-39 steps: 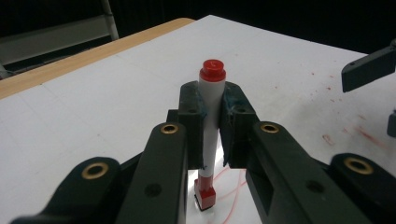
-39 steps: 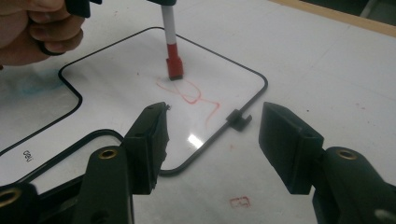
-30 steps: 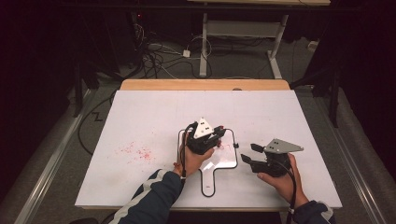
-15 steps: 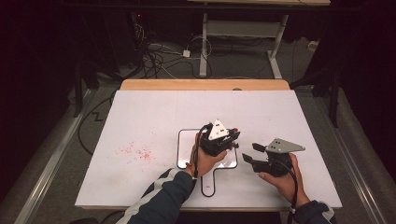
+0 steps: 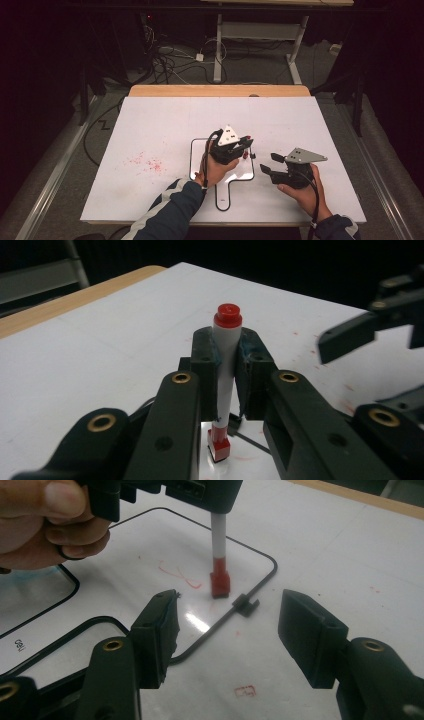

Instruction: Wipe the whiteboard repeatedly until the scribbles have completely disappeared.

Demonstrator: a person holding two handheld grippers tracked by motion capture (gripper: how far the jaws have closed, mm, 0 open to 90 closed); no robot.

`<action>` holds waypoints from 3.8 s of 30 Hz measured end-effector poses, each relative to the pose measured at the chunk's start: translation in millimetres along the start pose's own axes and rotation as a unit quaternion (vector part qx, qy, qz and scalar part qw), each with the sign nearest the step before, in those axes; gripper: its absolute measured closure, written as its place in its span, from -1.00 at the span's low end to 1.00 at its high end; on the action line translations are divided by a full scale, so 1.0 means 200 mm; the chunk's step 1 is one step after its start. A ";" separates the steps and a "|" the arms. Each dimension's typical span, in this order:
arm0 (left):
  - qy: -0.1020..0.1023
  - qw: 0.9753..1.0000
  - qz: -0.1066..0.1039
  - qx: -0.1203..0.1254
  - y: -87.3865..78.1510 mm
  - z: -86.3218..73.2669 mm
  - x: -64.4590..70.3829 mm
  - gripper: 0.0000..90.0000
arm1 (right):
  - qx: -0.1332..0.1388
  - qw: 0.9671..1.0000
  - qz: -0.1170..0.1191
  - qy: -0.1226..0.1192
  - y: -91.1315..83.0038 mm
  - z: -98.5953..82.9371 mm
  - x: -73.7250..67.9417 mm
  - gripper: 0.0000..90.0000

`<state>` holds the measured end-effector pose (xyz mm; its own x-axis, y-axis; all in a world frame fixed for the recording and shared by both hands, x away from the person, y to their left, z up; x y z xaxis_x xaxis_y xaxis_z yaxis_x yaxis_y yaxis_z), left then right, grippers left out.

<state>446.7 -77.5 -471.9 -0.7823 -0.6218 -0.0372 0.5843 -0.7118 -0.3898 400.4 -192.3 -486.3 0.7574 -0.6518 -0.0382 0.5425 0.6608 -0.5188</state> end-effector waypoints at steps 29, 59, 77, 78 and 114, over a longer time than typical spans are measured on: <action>0.011 0.998 0.041 -0.045 -0.47 -0.21 -0.27 0.75 | -0.004 1.000 -0.001 -0.002 0.01 0.00 -0.01 -0.06; -0.019 0.999 0.048 -0.003 -0.11 -0.05 0.00 0.75 | -0.003 1.000 0.003 -0.003 0.01 0.01 -0.01 -0.06; -0.009 0.999 0.050 -0.017 -0.08 -0.04 -0.01 0.75 | -0.004 1.000 -0.001 -0.002 -0.01 0.00 0.00 -0.07; -0.013 0.998 0.057 -0.020 -0.09 -0.04 -0.04 0.75 | -0.004 1.000 -0.001 -0.002 -0.01 0.00 0.00 -0.07; -0.026 0.998 0.043 -0.037 -0.09 -0.03 -0.08 0.75 | -0.002 1.000 -0.003 0.000 -0.01 0.01 0.00 -0.07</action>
<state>446.8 -52.1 -470.3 -0.7171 -0.6964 -0.0264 0.6292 -0.6308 -0.4541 400.9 -193.2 -484.4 0.7547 -0.6552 -0.0346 0.5453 0.6556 -0.5223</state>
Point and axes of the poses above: each handheld gripper's, and its own axes: y roughly forward along the jaws, z roughly out of its top, x roughly to its right, the point moved 9 cm from there along y, roughly forward along the jaws, and after that the axes turned 7 degrees about z, right-handed, at the moved point
